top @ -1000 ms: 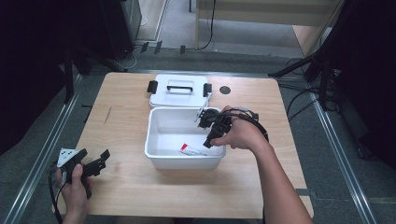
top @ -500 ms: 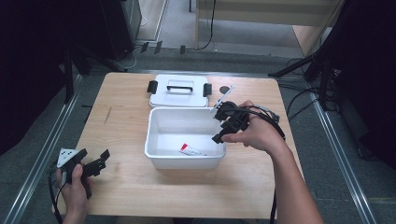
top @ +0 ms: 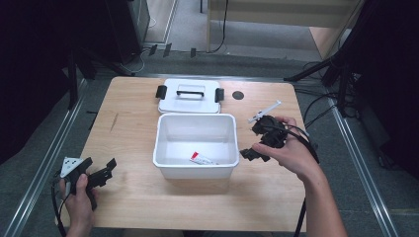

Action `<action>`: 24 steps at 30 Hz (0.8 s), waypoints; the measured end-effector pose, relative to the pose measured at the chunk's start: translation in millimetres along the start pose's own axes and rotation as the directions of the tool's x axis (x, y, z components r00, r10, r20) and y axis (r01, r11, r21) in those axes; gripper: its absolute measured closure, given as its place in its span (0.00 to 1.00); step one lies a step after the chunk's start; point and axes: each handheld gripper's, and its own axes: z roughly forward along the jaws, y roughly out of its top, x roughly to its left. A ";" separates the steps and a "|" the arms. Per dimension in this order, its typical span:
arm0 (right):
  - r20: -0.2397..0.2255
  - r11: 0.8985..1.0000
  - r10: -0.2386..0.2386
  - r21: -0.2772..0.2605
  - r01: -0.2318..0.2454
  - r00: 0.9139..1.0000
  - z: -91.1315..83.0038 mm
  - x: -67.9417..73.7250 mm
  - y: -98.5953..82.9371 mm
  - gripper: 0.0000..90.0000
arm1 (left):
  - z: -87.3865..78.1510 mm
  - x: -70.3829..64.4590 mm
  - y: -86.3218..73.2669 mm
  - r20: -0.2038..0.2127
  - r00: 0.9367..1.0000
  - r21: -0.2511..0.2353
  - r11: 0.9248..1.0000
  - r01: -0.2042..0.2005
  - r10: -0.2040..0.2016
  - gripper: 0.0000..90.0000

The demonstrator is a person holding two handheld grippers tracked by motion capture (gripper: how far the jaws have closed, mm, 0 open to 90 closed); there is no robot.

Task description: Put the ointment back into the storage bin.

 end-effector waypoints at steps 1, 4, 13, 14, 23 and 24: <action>0.009 1.000 0.021 -0.011 -0.021 1.000 0.4 -2.7 -6.0 0.00 | 0.1 0.0 0.0 0.000 1.000 0.001 1.000 0.000 0.000 0.09; 0.030 0.997 0.066 -0.042 -0.064 0.997 1.5 -8.3 -19.4 0.00 | 0.2 0.1 0.1 -0.001 1.000 0.001 1.000 0.000 0.000 0.09; 0.035 0.982 0.154 -0.120 -0.149 0.987 13.4 -21.7 -66.4 0.00 | 0.1 -0.7 -0.1 -0.001 1.000 -0.002 1.000 -0.004 0.004 0.09; 0.041 0.979 0.167 -0.125 -0.161 0.985 16.0 -23.5 -72.9 0.00 | 0.1 -0.7 0.0 -0.001 1.000 0.000 1.000 -0.004 0.004 0.09; 0.066 0.946 0.254 -0.224 -0.234 0.965 31.2 -36.2 -119.2 0.00 | -0.2 -1.0 -0.3 0.000 1.000 -0.006 1.000 -0.006 0.006 0.09; 0.073 0.938 0.269 -0.245 -0.244 0.960 33.0 -38.5 -125.9 0.00 | -0.4 -0.8 -0.2 0.000 1.000 -0.004 1.000 -0.008 0.008 0.09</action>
